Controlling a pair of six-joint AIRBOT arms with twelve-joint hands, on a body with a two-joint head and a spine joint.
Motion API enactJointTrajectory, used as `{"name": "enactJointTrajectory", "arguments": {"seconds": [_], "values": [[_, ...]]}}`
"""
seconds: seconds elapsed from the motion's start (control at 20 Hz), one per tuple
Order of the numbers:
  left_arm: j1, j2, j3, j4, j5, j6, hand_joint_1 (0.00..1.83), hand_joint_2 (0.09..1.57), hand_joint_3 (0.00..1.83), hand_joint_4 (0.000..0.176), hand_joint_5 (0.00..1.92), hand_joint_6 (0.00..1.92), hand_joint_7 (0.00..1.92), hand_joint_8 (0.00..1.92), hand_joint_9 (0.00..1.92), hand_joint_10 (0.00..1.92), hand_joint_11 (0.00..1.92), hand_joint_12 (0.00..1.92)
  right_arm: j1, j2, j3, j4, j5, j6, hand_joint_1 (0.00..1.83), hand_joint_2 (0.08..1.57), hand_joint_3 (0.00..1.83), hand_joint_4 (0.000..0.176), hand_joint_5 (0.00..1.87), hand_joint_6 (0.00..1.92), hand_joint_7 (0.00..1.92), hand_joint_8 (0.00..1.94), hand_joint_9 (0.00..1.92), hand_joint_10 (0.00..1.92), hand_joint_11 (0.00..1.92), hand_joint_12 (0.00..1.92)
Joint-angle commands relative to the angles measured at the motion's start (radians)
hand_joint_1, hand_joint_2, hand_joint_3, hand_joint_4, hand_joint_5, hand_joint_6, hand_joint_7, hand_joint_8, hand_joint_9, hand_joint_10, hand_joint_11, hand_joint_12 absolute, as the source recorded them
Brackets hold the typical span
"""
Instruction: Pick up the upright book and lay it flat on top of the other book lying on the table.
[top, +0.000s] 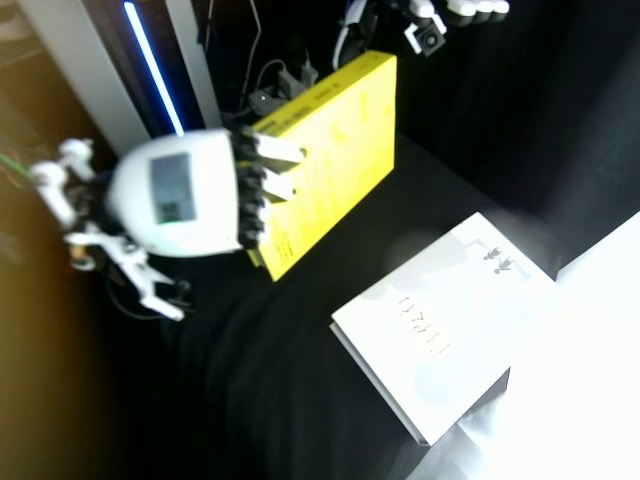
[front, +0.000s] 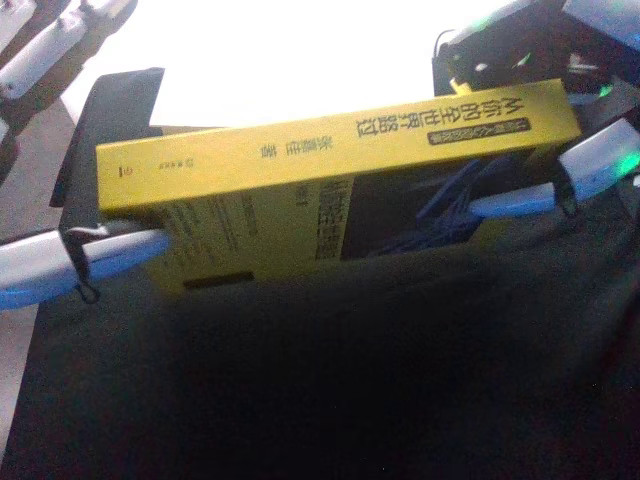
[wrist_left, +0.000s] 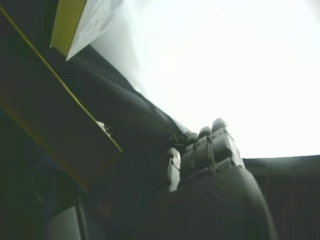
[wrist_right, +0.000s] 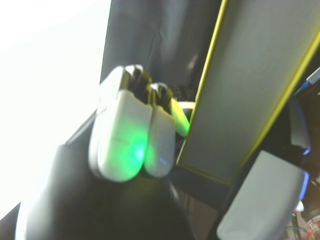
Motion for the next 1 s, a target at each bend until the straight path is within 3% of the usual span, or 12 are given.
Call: {"name": "enactJointTrajectory", "arguments": {"seconds": [0.0, 0.1, 0.25, 0.35, 0.55, 0.75, 0.95], "values": [[0.003, 0.010, 0.003, -0.009, -0.151, 0.004, 0.54, 0.96, 0.02, 0.176, 0.00, 0.00, 0.00, 0.00, 0.00, 0.00, 0.00, 0.00, 0.009, 0.014, -0.003, 0.071, 0.150, 0.007, 1.57, 0.74, 0.96, 0.176, 1.55, 1.92, 1.74, 1.94, 1.85, 1.92, 1.89, 1.92], [0.015, 0.010, 0.001, -0.017, -0.151, 0.004, 0.52, 0.99, 0.03, 0.176, 0.00, 0.00, 0.00, 0.00, 0.00, 0.00, 0.00, 0.00, 0.029, 0.028, -0.010, 0.085, 0.168, -0.010, 1.61, 0.78, 0.88, 0.176, 1.53, 1.92, 1.72, 1.94, 1.82, 1.92, 1.85, 1.92], [0.019, 0.009, 0.001, -0.020, -0.150, 0.004, 0.52, 0.98, 0.02, 0.176, 0.00, 0.00, 0.00, 0.00, 0.00, 0.00, 0.00, 0.00, 0.076, 0.039, -0.020, 0.085, 0.168, -0.063, 1.65, 0.67, 1.16, 0.176, 1.58, 1.92, 1.77, 1.94, 1.84, 1.92, 1.86, 1.92], [0.019, 0.007, 0.003, -0.020, -0.144, 0.004, 0.52, 0.98, 0.01, 0.176, 0.00, 0.00, 0.00, 0.00, 0.00, 0.00, 0.00, 0.00, 0.100, 0.039, -0.019, 0.087, 0.166, -0.093, 1.67, 0.62, 1.22, 0.176, 1.61, 1.92, 1.80, 1.94, 1.87, 1.92, 1.90, 1.92], [0.019, 0.000, 0.007, -0.020, -0.140, 0.004, 0.53, 0.97, 0.01, 0.176, 0.00, 0.00, 0.00, 0.00, 0.00, 0.00, 0.00, 0.00, 0.131, 0.039, -0.015, 0.097, 0.145, -0.153, 1.63, 0.73, 1.03, 0.176, 1.61, 1.92, 1.79, 1.94, 1.89, 1.92, 1.90, 1.92], [0.019, -0.002, 0.009, -0.020, -0.138, 0.004, 0.53, 0.97, 0.00, 0.176, 0.00, 0.00, 0.00, 0.00, 0.00, 0.00, 0.00, 0.00, 0.160, 0.039, -0.020, 0.110, 0.098, -0.267, 1.55, 0.82, 0.94, 0.176, 1.48, 1.92, 1.66, 1.94, 1.83, 1.92, 1.85, 1.92], [0.018, -0.005, 0.011, -0.020, -0.136, 0.004, 0.53, 0.99, 0.01, 0.176, 0.00, 0.00, 0.00, 0.00, 0.00, 0.00, 0.00, 0.00, 0.207, 0.040, -0.025, 0.105, 0.041, -0.347, 1.58, 0.82, 0.92, 0.176, 1.45, 1.92, 1.62, 1.94, 1.80, 1.92, 1.81, 1.92]]}}
